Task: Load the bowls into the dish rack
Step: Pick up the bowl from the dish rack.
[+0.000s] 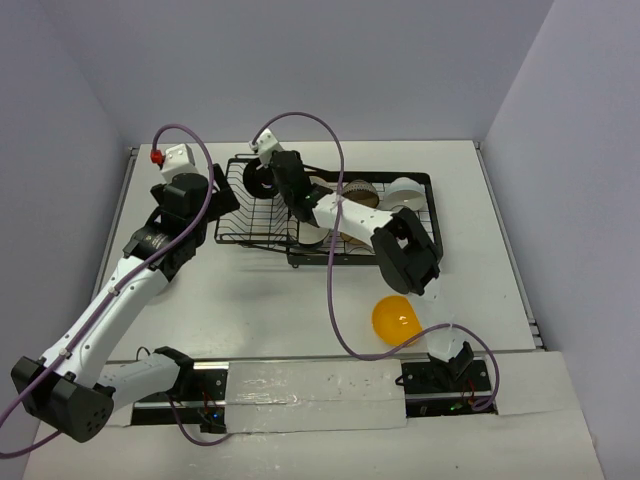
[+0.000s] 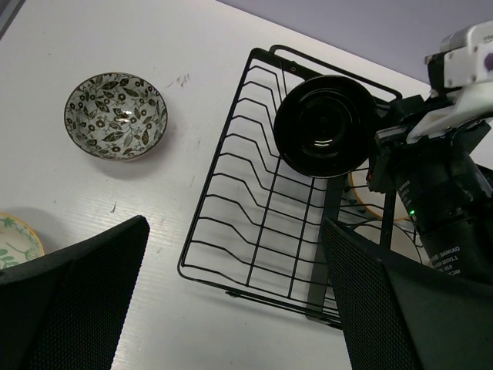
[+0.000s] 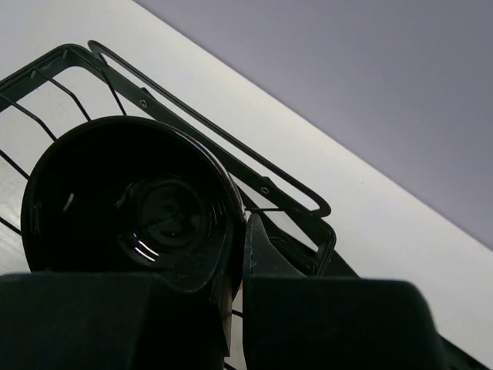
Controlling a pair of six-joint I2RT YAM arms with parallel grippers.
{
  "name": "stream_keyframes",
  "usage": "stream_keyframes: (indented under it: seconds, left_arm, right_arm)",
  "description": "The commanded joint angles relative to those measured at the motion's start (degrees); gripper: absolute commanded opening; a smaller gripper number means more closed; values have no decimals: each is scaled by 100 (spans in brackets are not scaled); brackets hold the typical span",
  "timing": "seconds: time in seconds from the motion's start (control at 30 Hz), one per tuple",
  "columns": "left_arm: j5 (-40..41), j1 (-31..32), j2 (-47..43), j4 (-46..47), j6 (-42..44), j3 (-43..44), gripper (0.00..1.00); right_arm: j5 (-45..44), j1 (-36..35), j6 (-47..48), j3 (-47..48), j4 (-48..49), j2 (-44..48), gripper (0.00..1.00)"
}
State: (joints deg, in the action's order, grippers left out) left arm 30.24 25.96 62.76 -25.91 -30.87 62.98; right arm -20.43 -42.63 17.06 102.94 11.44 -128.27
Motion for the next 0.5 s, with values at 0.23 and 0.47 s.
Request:
stream_keyframes:
  seconds: [0.23, 0.47]
  left_arm:
    - [-27, 111, 52, 104, 2, 74, 99]
    - [79, 234, 175, -2, -6, 153, 99]
  right_arm:
    - [-725, -210, 1826, -845, 1842, 311, 0]
    - [-849, -272, 2969, -1223, 3223, 127, 0]
